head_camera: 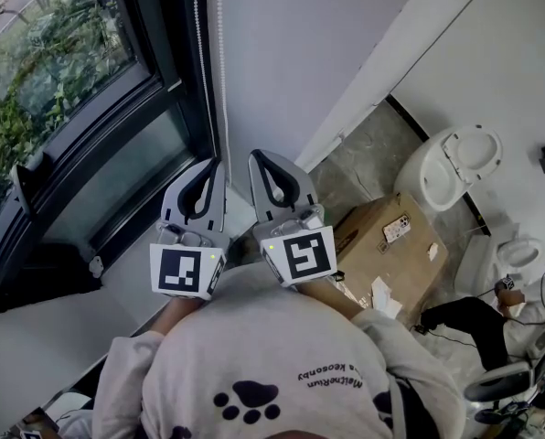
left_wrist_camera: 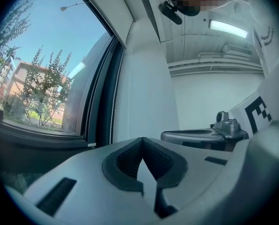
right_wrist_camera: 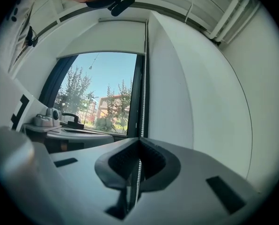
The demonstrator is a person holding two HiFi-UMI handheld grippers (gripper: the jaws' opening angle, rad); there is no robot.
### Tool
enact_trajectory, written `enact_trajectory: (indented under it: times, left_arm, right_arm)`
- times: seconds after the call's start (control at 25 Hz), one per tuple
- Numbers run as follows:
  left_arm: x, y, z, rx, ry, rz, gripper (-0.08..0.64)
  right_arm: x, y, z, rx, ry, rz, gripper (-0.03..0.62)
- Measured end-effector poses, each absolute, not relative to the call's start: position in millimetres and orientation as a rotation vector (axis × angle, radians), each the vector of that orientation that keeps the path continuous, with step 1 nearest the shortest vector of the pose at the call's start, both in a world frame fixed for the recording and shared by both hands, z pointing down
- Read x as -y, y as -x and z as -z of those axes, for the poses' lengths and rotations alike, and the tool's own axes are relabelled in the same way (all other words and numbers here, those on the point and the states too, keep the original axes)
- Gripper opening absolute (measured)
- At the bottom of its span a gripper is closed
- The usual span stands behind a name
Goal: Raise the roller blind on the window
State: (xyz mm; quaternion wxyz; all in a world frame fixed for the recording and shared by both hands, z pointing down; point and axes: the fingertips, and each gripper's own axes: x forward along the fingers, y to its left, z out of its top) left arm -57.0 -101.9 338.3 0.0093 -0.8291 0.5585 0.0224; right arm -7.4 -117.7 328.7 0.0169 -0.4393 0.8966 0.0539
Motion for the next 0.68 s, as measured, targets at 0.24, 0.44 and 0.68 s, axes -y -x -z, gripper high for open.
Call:
enact_trajectory:
  times: [0.24, 0.44, 0.68]
  left_arm:
    - [98.4, 57.3, -337.3, -1.754, 2.575, -0.080, 0.006]
    - [96.8, 58.2, -335.9, -1.760, 2.567, -0.082, 0.006]
    - [96.1, 57.2, -333.2, -1.751, 2.555, -0.100, 0.006]
  right_arm:
    - [114.2, 7.4, -328.4, -2.791, 1.355, -0.179, 0.009]
    - [113.3, 7.2, -327.7, -2.790, 1.351, -0.180, 0.009]
    - [112.1, 9.1, -325.1, -2.774, 1.338, -0.193, 0.009]
